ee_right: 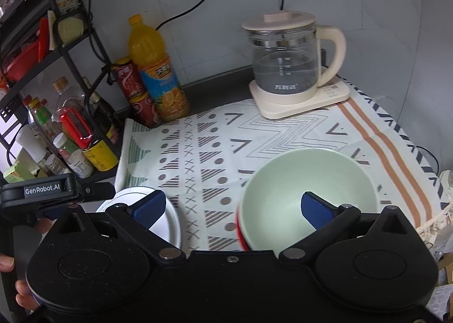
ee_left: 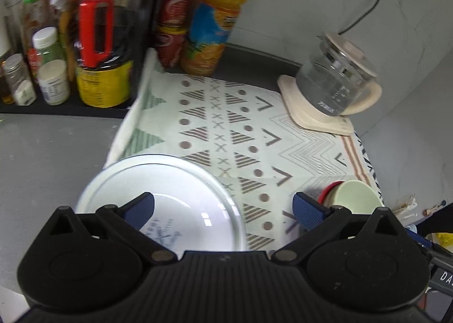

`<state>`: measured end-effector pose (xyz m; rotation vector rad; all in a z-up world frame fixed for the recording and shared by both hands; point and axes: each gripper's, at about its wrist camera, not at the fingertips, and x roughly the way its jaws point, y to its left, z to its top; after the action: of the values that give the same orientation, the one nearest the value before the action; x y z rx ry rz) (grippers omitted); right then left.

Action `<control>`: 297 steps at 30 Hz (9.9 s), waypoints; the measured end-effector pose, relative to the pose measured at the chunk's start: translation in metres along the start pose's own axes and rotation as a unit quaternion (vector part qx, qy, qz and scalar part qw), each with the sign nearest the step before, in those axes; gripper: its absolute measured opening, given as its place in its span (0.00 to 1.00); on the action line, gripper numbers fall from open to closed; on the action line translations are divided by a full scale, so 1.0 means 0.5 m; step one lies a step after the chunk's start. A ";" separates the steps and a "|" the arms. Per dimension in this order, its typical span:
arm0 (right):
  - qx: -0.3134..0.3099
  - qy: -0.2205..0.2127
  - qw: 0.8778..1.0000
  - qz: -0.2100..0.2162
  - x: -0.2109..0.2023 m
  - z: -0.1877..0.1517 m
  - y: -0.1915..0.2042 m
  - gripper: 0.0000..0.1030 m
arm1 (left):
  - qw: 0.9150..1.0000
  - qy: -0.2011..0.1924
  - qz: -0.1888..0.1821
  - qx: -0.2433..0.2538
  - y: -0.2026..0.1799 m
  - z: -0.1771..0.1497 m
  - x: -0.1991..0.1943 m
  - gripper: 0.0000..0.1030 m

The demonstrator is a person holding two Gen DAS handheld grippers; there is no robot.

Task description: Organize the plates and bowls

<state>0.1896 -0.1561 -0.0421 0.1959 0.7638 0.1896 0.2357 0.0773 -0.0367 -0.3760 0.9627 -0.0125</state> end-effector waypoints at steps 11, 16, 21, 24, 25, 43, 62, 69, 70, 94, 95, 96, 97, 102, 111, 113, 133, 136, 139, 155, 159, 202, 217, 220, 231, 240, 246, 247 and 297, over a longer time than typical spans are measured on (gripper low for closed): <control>0.030 -0.005 0.999 -0.018 -0.010 0.019 -0.108 1.00 | 0.999 0.029 -0.005 0.028 -0.116 0.006 0.053 0.99; 0.038 0.002 0.999 -0.033 -0.006 0.026 -0.152 1.00 | 0.999 0.041 -0.009 0.034 -0.156 0.005 0.080 0.99; 0.047 0.015 0.998 -0.042 0.005 0.022 -0.191 1.00 | 0.998 0.056 -0.011 0.031 -0.177 -0.003 0.111 0.99; 0.051 0.027 0.998 -0.037 0.016 0.017 -0.207 0.99 | 0.997 0.068 -0.004 0.030 -0.183 -0.010 0.128 0.98; 0.053 0.032 0.997 -0.035 0.021 0.015 -0.211 0.99 | 0.997 0.070 -0.006 0.027 -0.183 -0.012 0.132 0.97; 0.071 0.111 0.991 0.001 0.095 -0.028 -0.263 0.68 | 0.993 0.117 -0.012 0.009 -0.210 -0.067 0.199 0.58; 0.085 0.165 0.982 0.032 0.158 -0.033 -0.308 0.33 | 0.991 0.130 -0.032 -0.028 -0.212 -0.098 0.254 0.27; 0.059 0.156 0.985 0.052 0.165 -0.025 -0.305 0.32 | 0.992 0.117 -0.028 -0.030 -0.203 -0.105 0.244 0.26; 0.054 0.155 0.985 0.055 0.165 -0.023 -0.304 0.32 | 0.992 0.117 -0.027 -0.033 -0.200 -0.104 0.243 0.26; 0.001 0.102 0.990 0.094 0.124 0.050 -0.159 0.32 | 0.997 0.035 -0.020 -0.059 -0.096 -0.036 0.105 0.26; -0.002 0.101 0.990 0.096 0.123 0.052 -0.151 0.32 | 0.997 0.033 -0.019 -0.061 -0.089 -0.035 0.099 0.26; -0.003 0.099 0.990 0.099 0.123 0.052 -0.143 0.32 | 0.997 0.031 -0.018 -0.062 -0.082 -0.034 0.092 0.26; -0.005 0.097 0.990 0.101 0.121 0.054 -0.135 0.32 | 0.997 0.028 -0.017 -0.063 -0.076 -0.034 0.087 0.26; -0.015 0.092 0.989 0.113 0.121 0.059 -0.096 0.32 | 0.997 0.015 -0.010 -0.072 -0.043 -0.033 0.057 0.26; -0.038 0.096 0.985 0.135 0.123 0.056 -0.012 0.32 | 0.996 -0.007 0.009 -0.091 0.028 -0.031 0.008 0.27; -0.044 0.097 0.984 0.141 0.124 0.051 0.009 0.32 | 0.995 -0.011 0.014 -0.097 0.046 -0.033 -0.002 0.27; -0.095 0.149 0.972 0.155 0.176 -0.004 0.167 0.32 | 0.988 0.019 0.040 -0.150 0.215 -0.068 -0.001 0.27; -0.094 0.156 0.972 0.151 0.184 -0.015 0.177 0.32 | 0.988 0.028 0.037 -0.149 0.232 -0.070 0.009 0.27; -0.093 0.160 0.972 0.145 0.192 -0.025 0.185 0.32 | 0.988 0.036 0.034 -0.148 0.245 -0.069 0.022 0.26; -0.072 0.146 0.980 0.114 0.196 -0.036 0.209 0.32 | 0.992 0.047 0.011 -0.120 0.267 -0.054 0.030 0.27; -0.067 0.142 0.982 0.106 0.193 -0.039 0.210 0.32 | 0.992 0.048 0.008 -0.118 0.267 -0.051 0.031 0.27; -0.034 -0.087 0.995 0.026 -0.189 -0.132 -0.010 1.00 | 0.994 -0.086 0.057 -0.020 0.067 -0.209 -0.259 0.97; -0.051 -0.098 0.994 0.005 -0.289 -0.235 0.015 1.00 | 0.990 -0.123 0.074 0.004 0.076 -0.338 -0.378 1.00; -0.055 -0.096 0.994 0.004 -0.305 -0.254 0.019 1.00 | 0.988 -0.130 0.079 0.004 0.084 -0.357 -0.394 1.00; -0.069 -0.091 0.993 0.008 -0.356 -0.303 0.027 1.00 | 0.987 -0.137 0.079 0.003 0.086 -0.418 -0.429 1.00; -0.074 -0.093 0.993 0.006 -0.383 -0.319 0.020 1.00 | 0.986 -0.148 0.074 0.021 0.067 -0.453 -0.447 1.00; -0.069 -0.097 0.993 0.005 -0.396 -0.323 0.007 1.00 | 0.986 -0.147 0.074 0.034 0.053 -0.463 -0.450 1.00; -0.068 -0.097 0.993 0.005 -0.397 -0.324 0.005 1.00 | 0.986 -0.147 0.073 0.037 0.050 -0.464 -0.450 1.00; -0.071 -0.089 0.993 0.008 -0.381 -0.324 -0.035 1.00 | 0.985 -0.136 0.082 0.064 -0.014 -0.476 -0.415 1.00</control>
<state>-0.0569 -0.2018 -0.0340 0.0828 0.5694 0.2376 -0.0738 0.0341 0.0093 -0.1736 0.7148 0.1234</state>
